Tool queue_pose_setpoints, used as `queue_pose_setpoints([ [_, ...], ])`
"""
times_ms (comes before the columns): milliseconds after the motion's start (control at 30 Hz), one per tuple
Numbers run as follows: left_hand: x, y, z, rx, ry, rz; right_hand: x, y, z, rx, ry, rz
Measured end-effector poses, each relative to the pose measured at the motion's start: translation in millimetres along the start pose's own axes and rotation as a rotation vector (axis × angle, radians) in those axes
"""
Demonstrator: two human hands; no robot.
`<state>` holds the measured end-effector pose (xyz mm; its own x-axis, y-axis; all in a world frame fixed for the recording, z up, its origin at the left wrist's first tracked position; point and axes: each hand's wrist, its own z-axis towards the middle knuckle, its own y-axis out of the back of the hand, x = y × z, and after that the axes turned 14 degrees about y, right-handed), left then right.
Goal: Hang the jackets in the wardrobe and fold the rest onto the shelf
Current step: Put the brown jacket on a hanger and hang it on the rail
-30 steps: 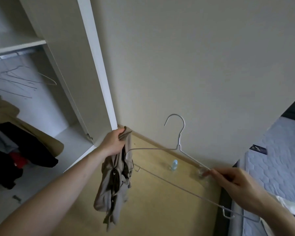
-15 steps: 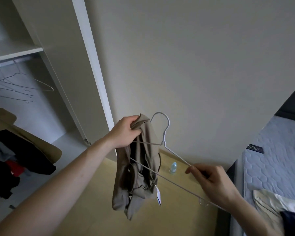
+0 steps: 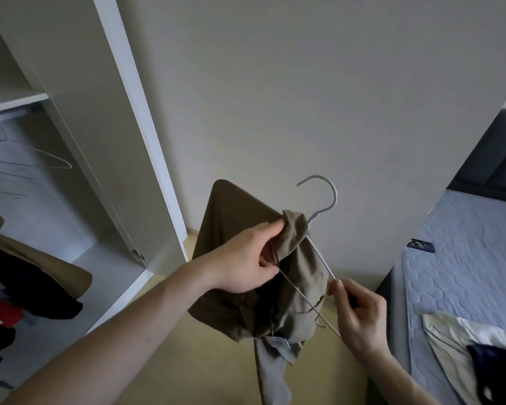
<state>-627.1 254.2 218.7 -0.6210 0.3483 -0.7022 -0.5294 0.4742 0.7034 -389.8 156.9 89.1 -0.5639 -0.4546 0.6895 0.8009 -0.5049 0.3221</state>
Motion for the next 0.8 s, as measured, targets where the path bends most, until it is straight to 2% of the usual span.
queue_pose_setpoints([
  [67, 4, 5, 5, -0.027, -0.023, 0.087, 1, -1, 0, -0.01, 0.007, 0.004],
  [200, 12, 29, 20, -0.353, -0.157, 0.333, 5, -1, 4, -0.022, 0.038, 0.023],
  [267, 14, 41, 29, -0.432, -0.211, 0.391, 8, -3, 7, -0.023, 0.05, 0.023],
  [400, 17, 66, 42, -0.382, -0.17, 0.483, 12, -1, 13, -0.022, 0.082, 0.023],
  [567, 29, 80, 46, -0.331, -0.103, 0.447, 14, 6, 22, 0.016, 0.082, -0.006],
  [800, 30, 81, 36, -0.35, -0.082, 0.351, 10, 16, 15, -0.264, -0.081, -0.124],
])
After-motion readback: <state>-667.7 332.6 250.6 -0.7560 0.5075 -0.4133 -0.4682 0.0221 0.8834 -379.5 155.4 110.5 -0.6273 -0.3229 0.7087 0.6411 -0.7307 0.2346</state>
